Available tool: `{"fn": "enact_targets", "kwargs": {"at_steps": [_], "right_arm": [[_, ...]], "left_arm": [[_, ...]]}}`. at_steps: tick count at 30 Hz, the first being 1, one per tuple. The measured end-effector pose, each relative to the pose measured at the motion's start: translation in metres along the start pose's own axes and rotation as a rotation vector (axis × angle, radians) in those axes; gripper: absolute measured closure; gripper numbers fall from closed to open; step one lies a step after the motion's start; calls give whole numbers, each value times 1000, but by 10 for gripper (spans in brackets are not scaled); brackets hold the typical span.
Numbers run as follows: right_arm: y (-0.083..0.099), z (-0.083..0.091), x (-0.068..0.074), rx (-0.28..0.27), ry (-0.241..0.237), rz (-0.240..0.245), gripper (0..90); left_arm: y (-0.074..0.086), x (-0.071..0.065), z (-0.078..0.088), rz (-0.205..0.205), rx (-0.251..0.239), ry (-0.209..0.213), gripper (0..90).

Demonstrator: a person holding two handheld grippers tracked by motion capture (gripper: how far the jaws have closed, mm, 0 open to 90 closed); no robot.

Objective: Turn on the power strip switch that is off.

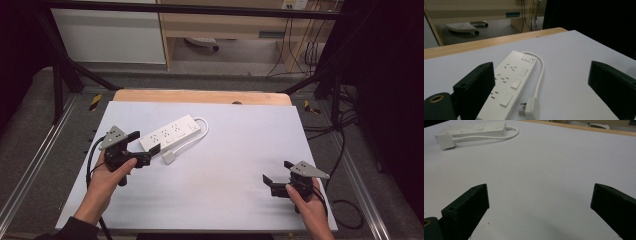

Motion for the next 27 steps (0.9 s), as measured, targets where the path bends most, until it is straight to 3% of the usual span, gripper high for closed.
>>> {"fn": "enact_targets", "kwargs": {"at_steps": [27], "right_arm": [[1, -1, 1, 4, 2, -5, 26]], "left_arm": [[-18, 1, -41, -16, 39, -12, 74]]}}
Point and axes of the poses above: each handheld gripper's, and its own axes: z roughly backward along the jaws, y roughly out of its underside, x roughly to its left, the point moved 4 cm from there along -z, roughly forward along the jaws, and after that the axes turned 8 degrees about -z, right-handed, at the moved point
